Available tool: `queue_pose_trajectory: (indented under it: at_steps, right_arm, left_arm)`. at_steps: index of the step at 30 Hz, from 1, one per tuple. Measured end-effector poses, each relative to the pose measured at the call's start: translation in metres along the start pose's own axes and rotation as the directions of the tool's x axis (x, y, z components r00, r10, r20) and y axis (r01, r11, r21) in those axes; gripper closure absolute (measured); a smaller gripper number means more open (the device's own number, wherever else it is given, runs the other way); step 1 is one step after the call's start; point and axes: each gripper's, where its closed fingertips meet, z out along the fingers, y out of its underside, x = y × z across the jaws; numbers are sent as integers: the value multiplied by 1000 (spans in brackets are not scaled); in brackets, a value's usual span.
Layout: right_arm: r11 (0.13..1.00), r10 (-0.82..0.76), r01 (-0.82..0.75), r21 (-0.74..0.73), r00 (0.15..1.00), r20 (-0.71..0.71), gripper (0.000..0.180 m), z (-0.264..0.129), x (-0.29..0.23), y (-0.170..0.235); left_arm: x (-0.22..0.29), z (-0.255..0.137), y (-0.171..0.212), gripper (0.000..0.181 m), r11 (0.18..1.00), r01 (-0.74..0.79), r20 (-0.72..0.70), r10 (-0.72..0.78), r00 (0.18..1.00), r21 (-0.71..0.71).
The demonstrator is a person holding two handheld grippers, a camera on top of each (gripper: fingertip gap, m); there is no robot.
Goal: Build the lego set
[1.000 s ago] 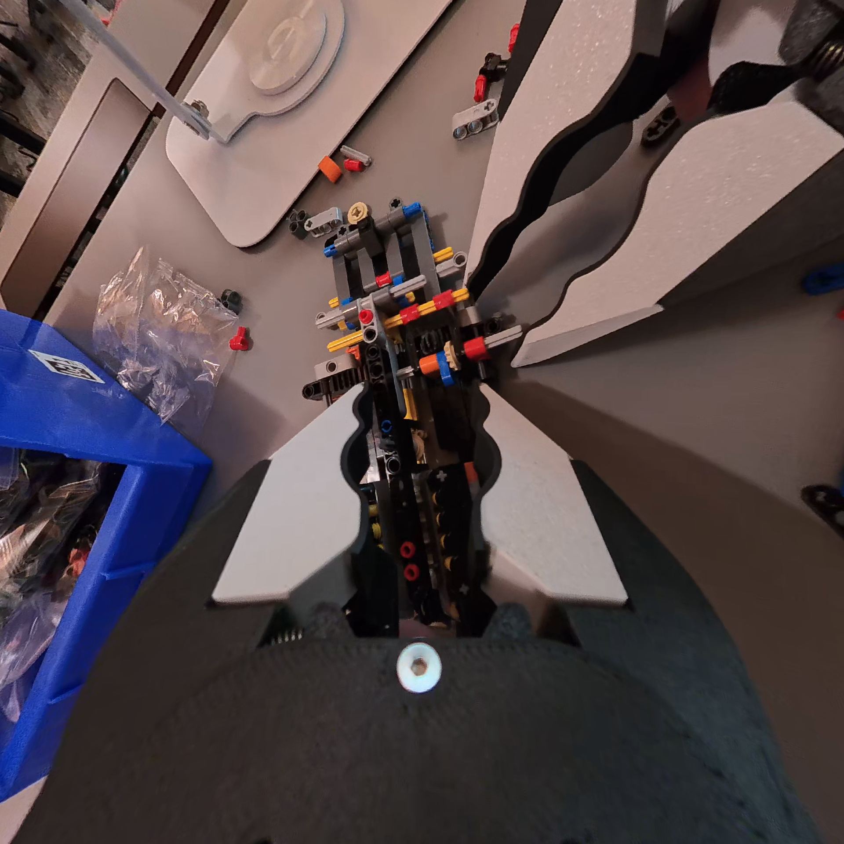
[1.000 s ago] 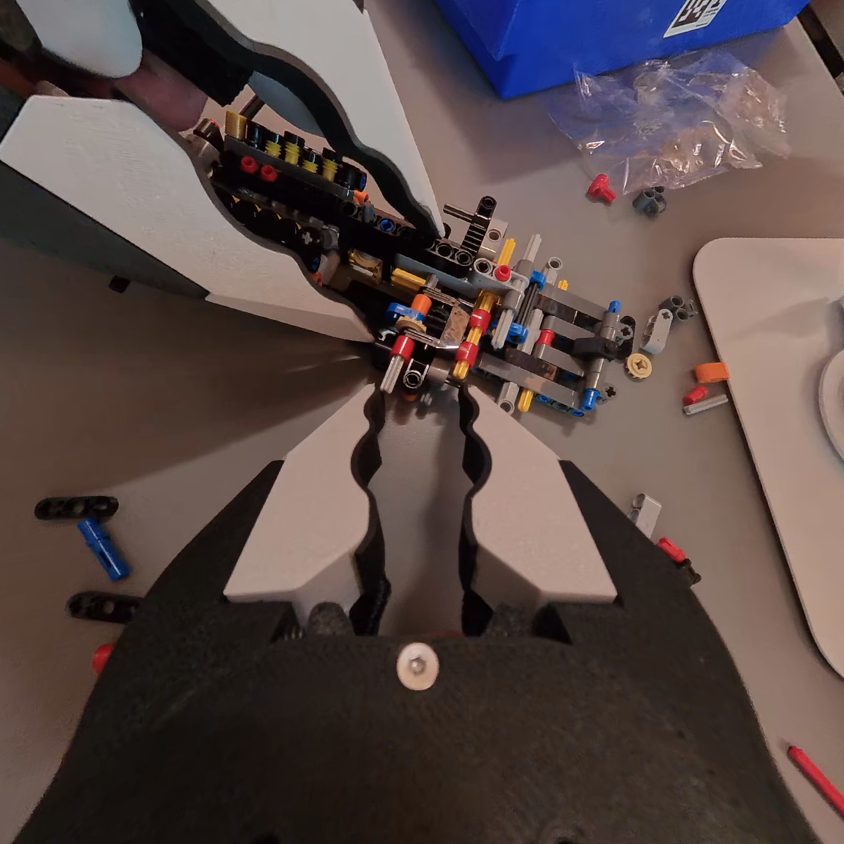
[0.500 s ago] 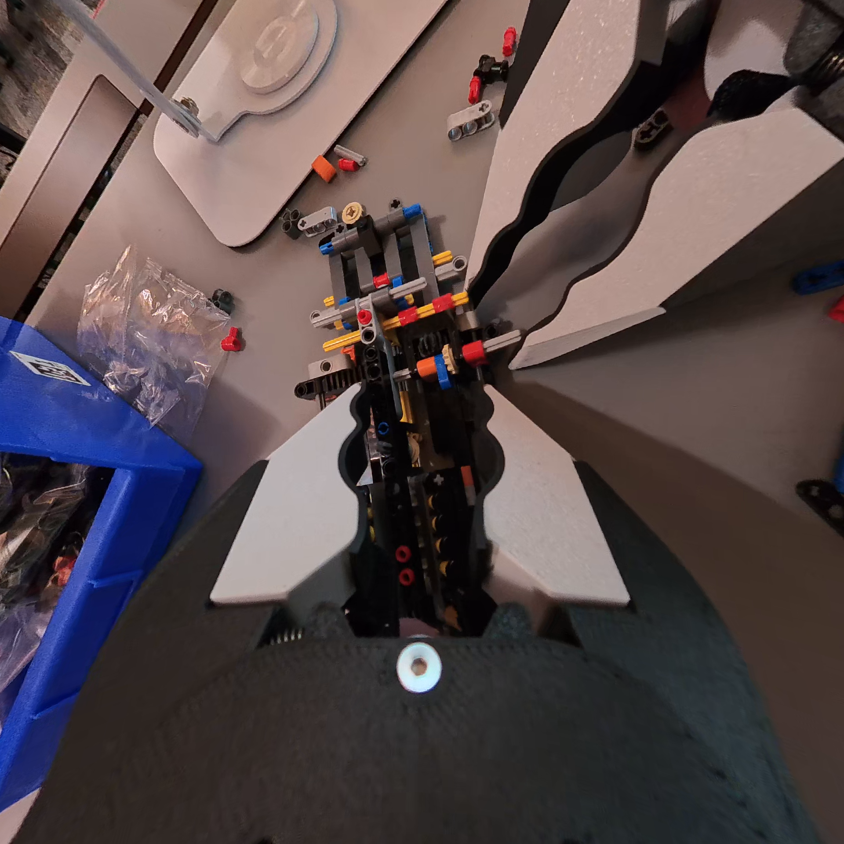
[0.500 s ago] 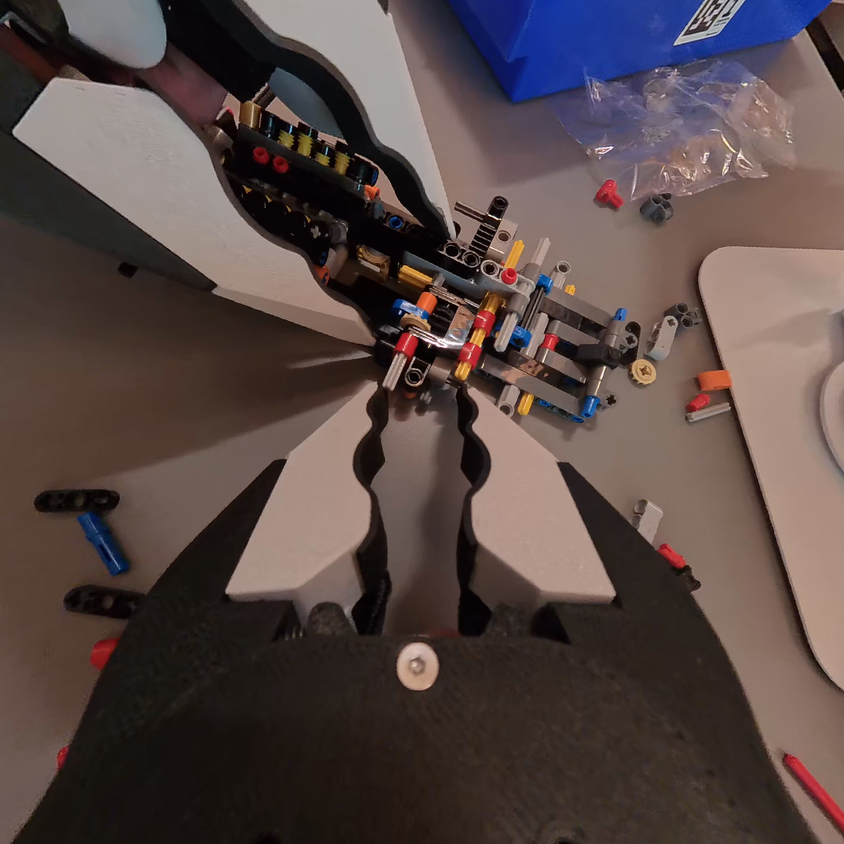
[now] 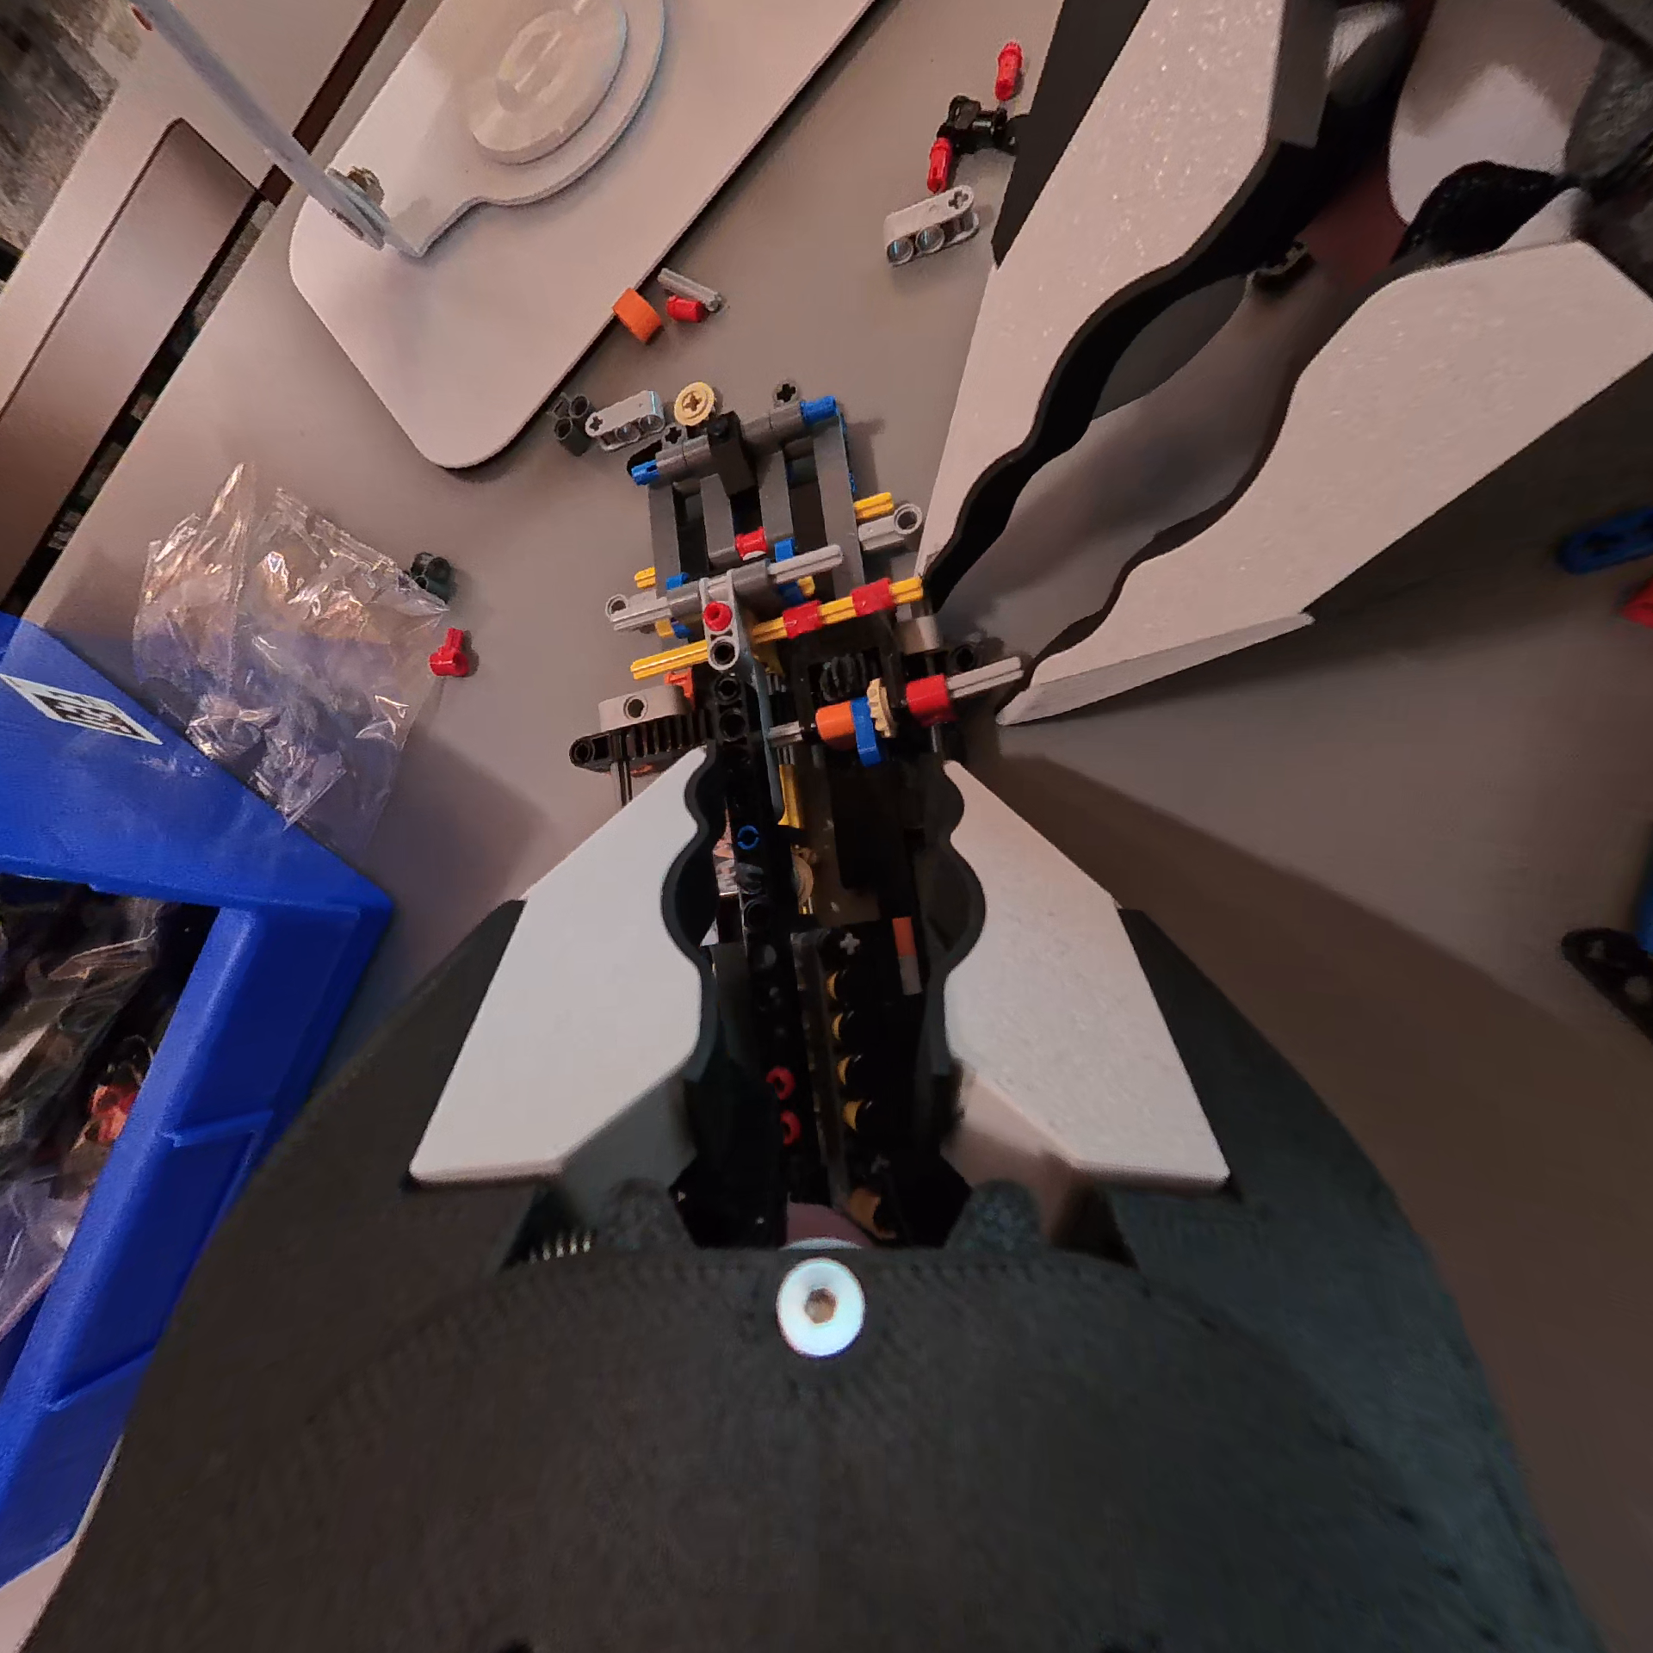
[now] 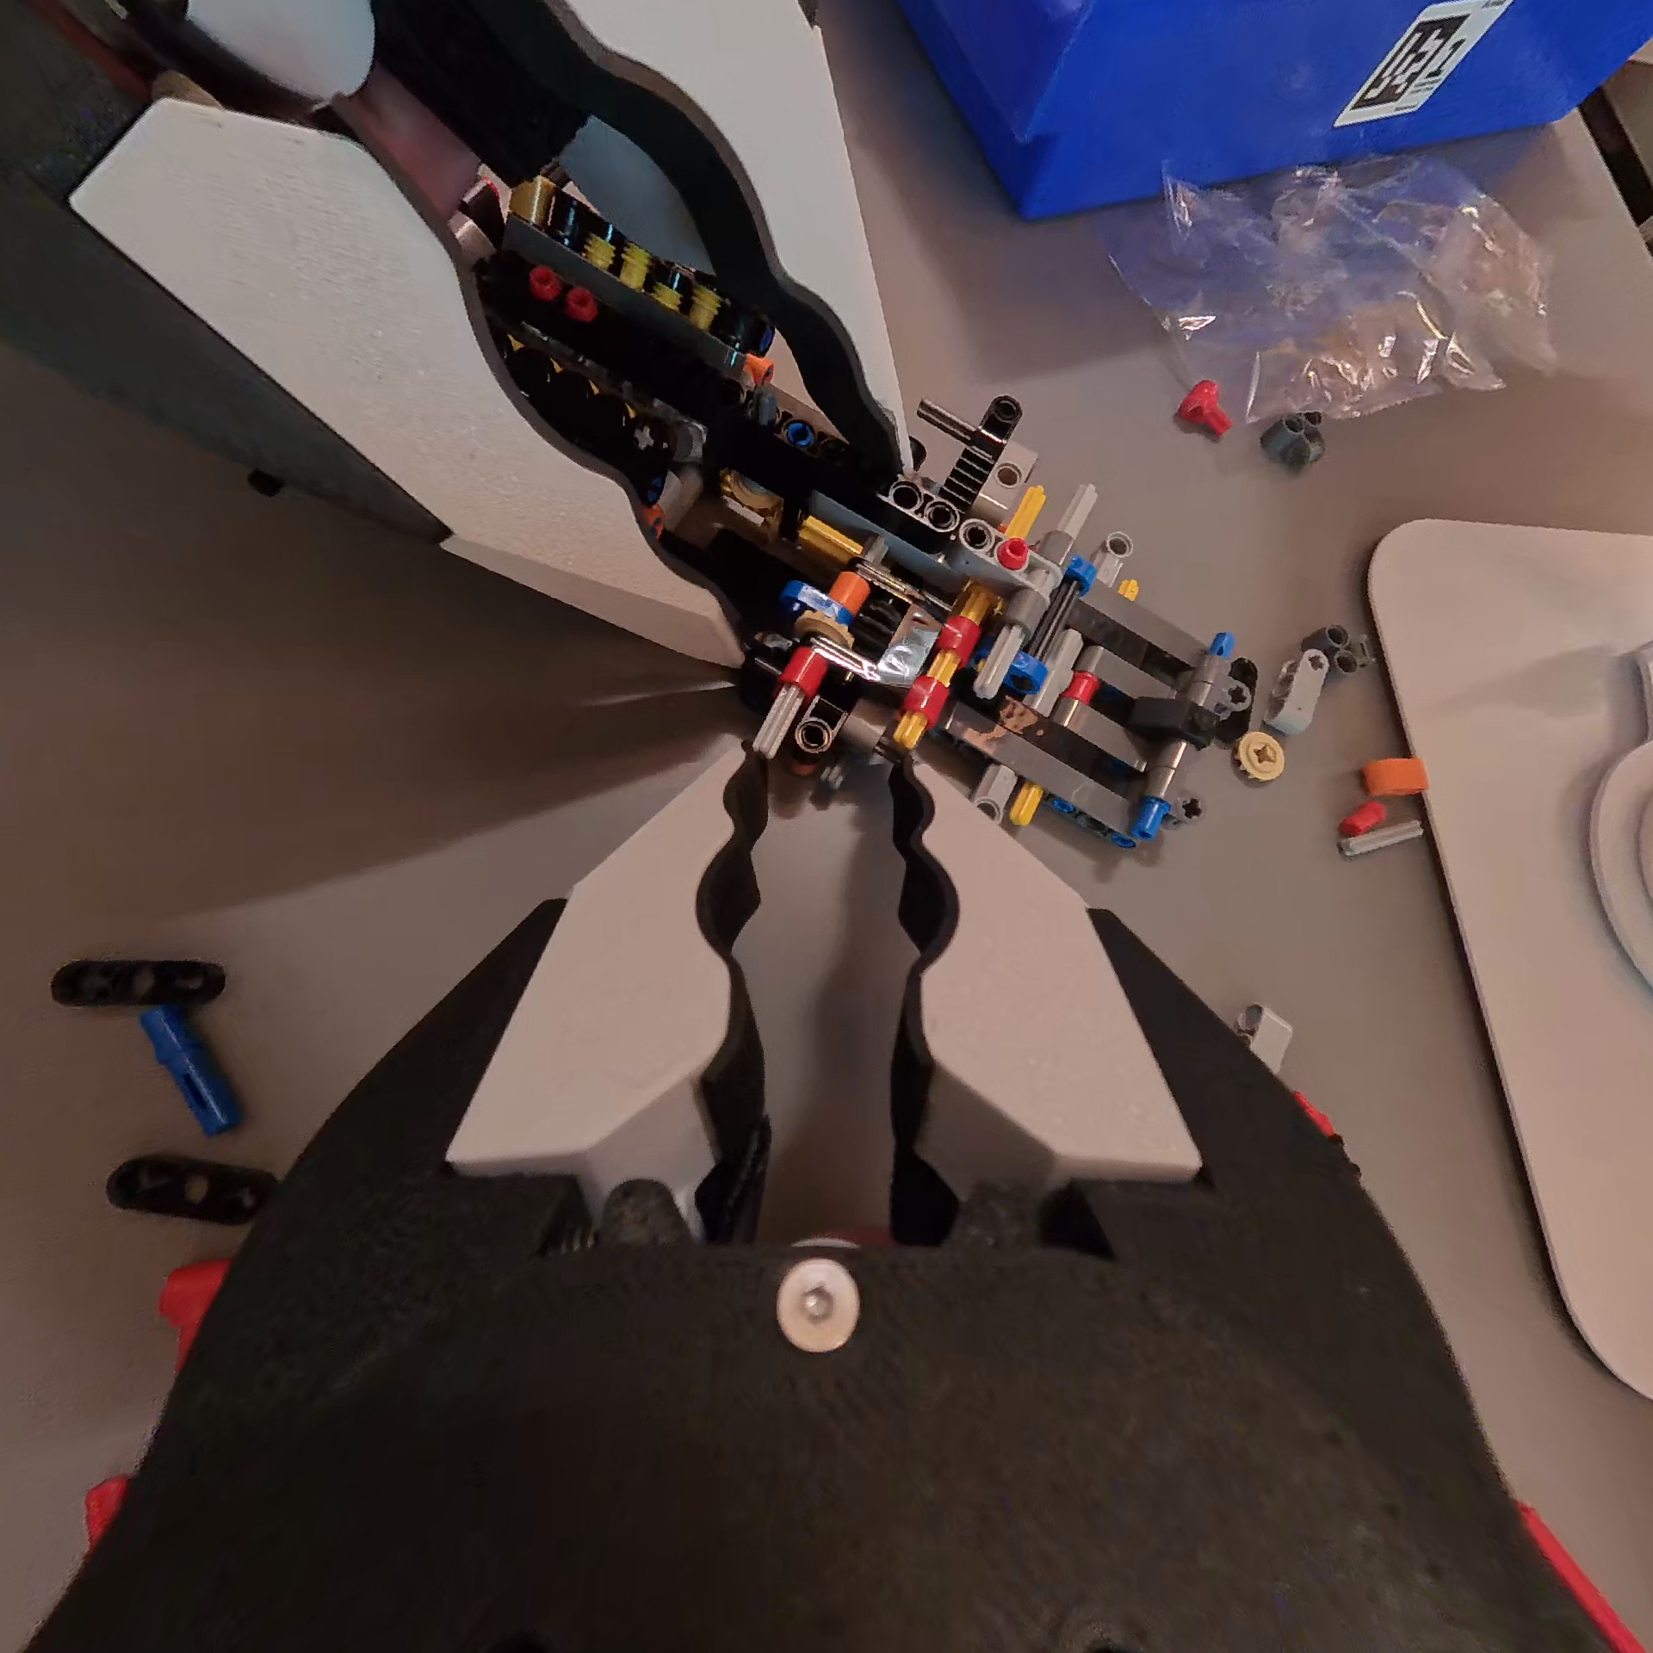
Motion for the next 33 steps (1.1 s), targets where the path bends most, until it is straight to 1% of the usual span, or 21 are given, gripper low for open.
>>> queue_pose_trajectory:
  at_steps: [14,17,20,22,24,27,30,31,33]
  right_arm:
    - [1000,-29,29,6,1000,-7,156,1,-1,-1]
    - [1000,-1,1,31,1000,19,153,-1,0,-4]
    - [1000,-20,20,6,1000,11,150,-3,0,0]
    - [1000,-18,18,-5,1000,15,145,-8,4,4]
    - [1000,-23,23,1,999,36,148,-16,7,6]
    - [994,-91,89,57,995,36,151,-25,5,-3]
    - [994,-103,103,34,995,8,152,-22,4,-3]
    - [993,-116,116,14,993,-9,151,-20,4,-1]
    - [994,-104,103,36,995,6,145,-21,-3,-5]
  left_arm:
    - [-1,-1,2,141,1000,9,2,-9,1000,-16]
    - [0,-4,1,139,1000,-1,11,1,1000,-6]
    - [2,-3,1,140,1000,-25,26,25,999,-11]
    - [4,-4,1,140,999,-39,28,39,999,-11]
    - [3,-7,1,140,999,-40,26,40,999,-5]
    - [1,-13,3,137,999,-33,23,33,999,1]
    - [3,-14,9,134,999,-35,24,35,999,-22]
    - [3,-14,11,133,999,-33,26,34,999,-30]
    - [2,-13,17,130,998,-28,31,30,999,-58]
